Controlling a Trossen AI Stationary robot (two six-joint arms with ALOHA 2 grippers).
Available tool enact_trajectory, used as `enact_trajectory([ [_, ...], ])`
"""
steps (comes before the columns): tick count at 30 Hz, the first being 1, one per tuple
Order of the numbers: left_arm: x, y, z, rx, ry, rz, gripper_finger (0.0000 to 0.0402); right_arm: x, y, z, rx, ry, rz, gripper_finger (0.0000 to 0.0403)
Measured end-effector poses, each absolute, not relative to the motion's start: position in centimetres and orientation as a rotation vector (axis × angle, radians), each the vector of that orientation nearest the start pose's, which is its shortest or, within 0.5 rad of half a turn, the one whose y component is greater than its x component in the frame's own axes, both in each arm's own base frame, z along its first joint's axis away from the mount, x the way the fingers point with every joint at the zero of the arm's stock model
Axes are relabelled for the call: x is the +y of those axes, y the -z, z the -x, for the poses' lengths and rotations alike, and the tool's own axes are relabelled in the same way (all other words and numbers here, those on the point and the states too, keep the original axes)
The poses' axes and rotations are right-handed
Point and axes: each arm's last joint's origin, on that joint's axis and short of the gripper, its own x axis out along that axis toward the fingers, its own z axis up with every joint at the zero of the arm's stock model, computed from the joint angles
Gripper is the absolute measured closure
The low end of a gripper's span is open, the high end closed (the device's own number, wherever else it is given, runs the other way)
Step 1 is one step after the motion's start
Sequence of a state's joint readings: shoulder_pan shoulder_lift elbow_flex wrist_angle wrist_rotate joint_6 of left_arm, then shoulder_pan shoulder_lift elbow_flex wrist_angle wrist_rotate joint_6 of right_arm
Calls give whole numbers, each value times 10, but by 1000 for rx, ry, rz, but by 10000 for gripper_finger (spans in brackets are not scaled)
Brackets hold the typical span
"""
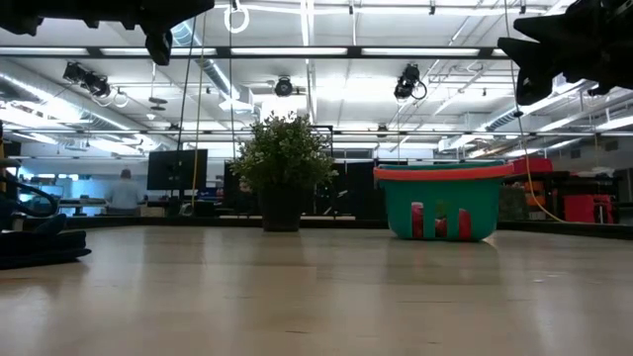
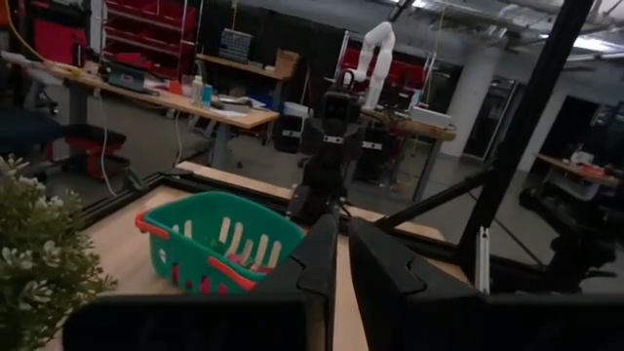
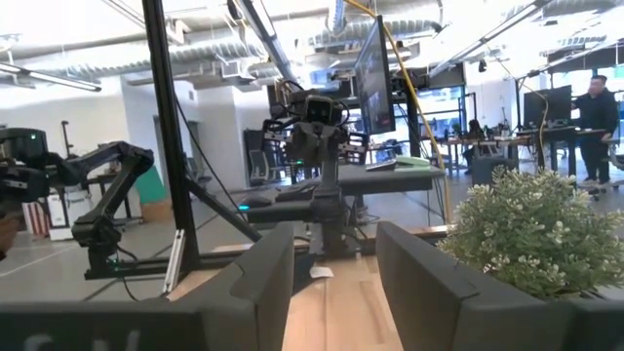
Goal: Pick and placing Produce into tupperware
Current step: Return to Home Position
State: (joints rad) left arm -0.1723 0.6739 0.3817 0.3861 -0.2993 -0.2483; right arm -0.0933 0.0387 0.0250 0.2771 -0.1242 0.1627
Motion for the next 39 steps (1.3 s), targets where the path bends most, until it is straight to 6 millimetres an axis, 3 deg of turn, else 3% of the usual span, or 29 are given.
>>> enact_trajectory([
  [12, -20, -262, -160, -91, -119, 293, 376, -5, -195, -95, -259, -52, -133, 247],
  [16, -17, -259, -159, -91, -204, 299, 374, -5, -195, -95, -259, -52, -133, 247],
  [22, -13, -225, -153, -58, -355, 378, 364, -5, -195, -95, -259, -52, -133, 247],
  [30, -18, -199, -132, -151, -17, 204, 370, -5, -196, -95, -260, -52, -133, 247],
  [34, -16, -184, -121, -159, -13, 213, 376, -5, -196, -95, -260, -52, -133, 247],
  [39, -16, -185, -116, -166, 25, 201, 373, -5, -196, -95, -260, -52, -133, 247],
])
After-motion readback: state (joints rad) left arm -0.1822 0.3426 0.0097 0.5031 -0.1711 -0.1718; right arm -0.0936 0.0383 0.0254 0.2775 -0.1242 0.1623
